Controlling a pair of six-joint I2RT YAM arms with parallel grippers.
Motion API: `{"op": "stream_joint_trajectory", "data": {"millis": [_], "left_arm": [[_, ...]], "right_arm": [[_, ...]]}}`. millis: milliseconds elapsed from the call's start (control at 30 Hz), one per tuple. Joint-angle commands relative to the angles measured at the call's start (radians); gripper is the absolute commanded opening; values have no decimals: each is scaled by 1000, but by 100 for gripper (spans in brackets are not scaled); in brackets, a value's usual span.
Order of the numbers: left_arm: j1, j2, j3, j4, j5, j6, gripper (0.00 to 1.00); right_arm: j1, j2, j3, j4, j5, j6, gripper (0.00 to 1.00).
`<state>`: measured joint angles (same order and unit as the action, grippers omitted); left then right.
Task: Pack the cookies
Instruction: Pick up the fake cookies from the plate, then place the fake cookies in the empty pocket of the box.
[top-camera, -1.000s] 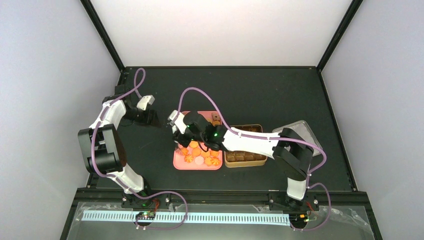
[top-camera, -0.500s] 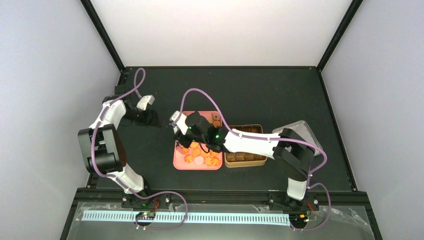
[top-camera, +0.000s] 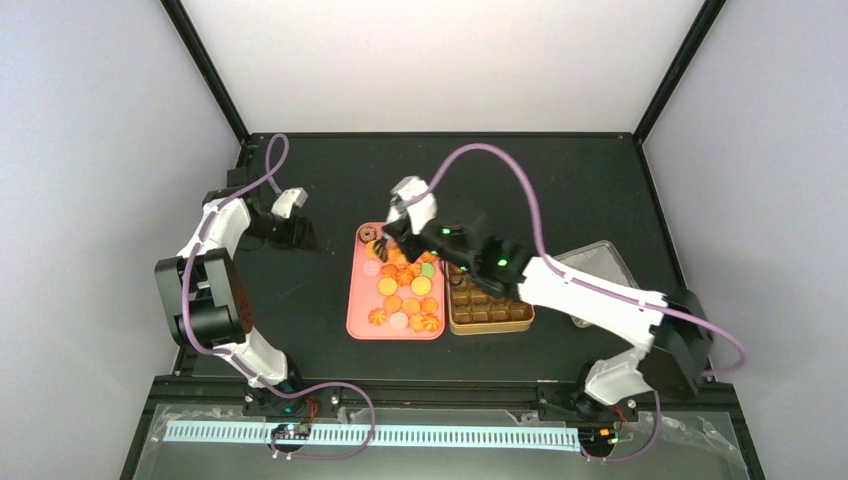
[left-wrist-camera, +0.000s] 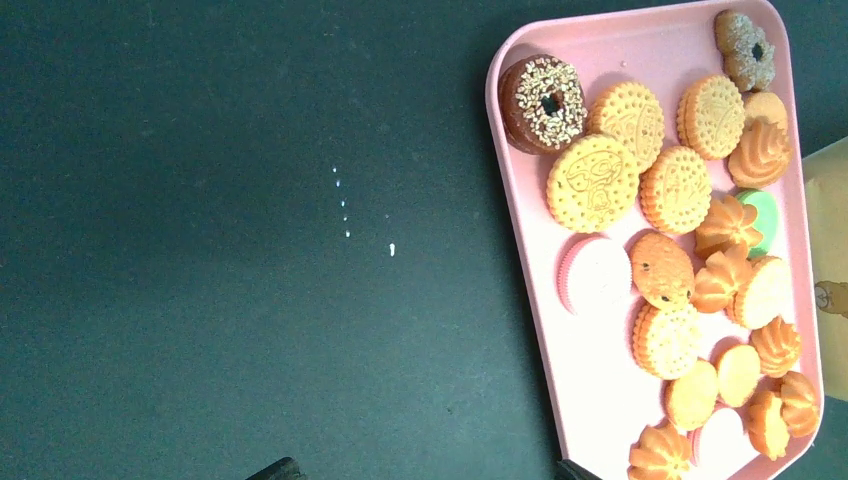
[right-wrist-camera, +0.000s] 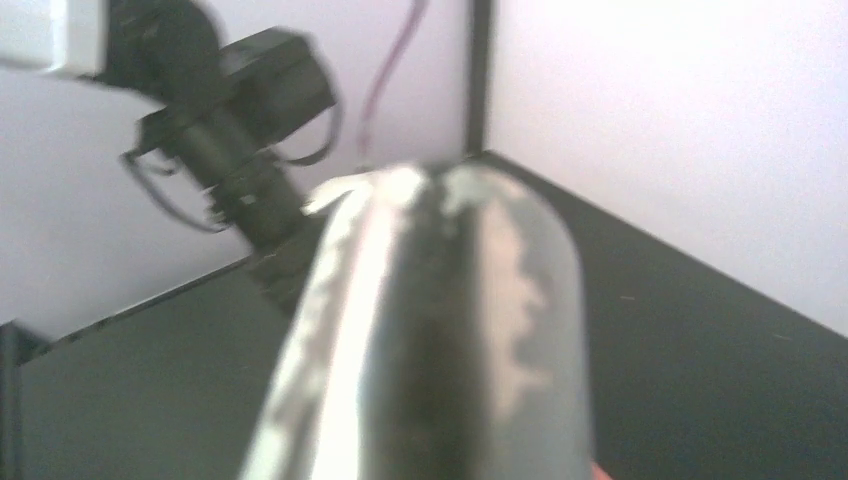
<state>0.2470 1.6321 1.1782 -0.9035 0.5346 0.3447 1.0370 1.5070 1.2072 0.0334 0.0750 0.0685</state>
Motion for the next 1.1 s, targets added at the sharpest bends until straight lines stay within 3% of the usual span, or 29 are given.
{"op": "stream_joint_trajectory", "data": {"millis": [0,233,400,767,1000,1067], "left_arm": [[9,4,34,-11,5,0,67],[9,11,37,-5,14,-8,66],[8,19,40,-3,17,-10,66],[9,16,35,-2,17,-6,66],[9,21,35,-2,17,-4,66],[9,21,37,-1,17,-4,66]], "right_arm": [[-95,-151,-133,8,96,29,9],[-280,-402,-377,-38,171,95,9],[-345,-513,-468,-69,221,115,9],[-386,-506,-492,-80,228,117,12],[-389,-493,-492,-76,227,117,34],[-388,-490,-484,-78,226,115,35]]}}
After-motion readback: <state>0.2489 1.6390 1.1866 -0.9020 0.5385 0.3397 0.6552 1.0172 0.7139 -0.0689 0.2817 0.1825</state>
